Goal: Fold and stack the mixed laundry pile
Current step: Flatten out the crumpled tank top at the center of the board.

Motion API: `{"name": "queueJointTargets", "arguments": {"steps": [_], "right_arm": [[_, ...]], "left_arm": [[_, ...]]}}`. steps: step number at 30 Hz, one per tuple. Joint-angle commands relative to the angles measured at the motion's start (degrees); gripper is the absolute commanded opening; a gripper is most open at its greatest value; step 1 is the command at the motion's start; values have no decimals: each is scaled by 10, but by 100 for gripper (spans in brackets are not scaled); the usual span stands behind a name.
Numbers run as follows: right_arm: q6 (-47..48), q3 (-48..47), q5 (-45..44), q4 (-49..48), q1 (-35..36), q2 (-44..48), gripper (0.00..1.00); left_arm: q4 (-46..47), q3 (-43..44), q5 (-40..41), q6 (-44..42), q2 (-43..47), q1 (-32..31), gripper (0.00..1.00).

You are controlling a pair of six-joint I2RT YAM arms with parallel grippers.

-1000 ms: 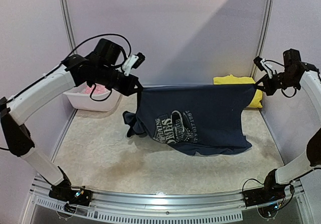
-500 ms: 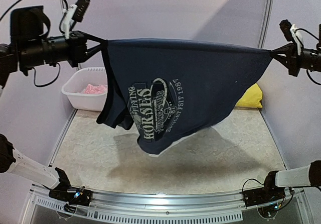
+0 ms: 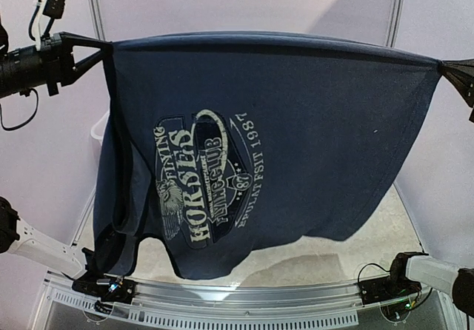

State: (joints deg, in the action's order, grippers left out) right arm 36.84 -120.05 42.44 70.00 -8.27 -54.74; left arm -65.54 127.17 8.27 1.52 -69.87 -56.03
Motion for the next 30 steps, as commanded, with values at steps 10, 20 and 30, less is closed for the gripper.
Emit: {"name": "queueJointTargets", "arguments": {"steps": [10,20,30], "right_arm": [[5,447,-140,-207,-5,-127,0],[-159,205,-244,-305,27,-596,13],[-177,289,-226,-282,28,-524,47]], "left_arm": [[278,-416,32,29,-184,199,0],[210,-9,55,61,-630,245,0],[203,-155,63,87,-527,248,43]]}}
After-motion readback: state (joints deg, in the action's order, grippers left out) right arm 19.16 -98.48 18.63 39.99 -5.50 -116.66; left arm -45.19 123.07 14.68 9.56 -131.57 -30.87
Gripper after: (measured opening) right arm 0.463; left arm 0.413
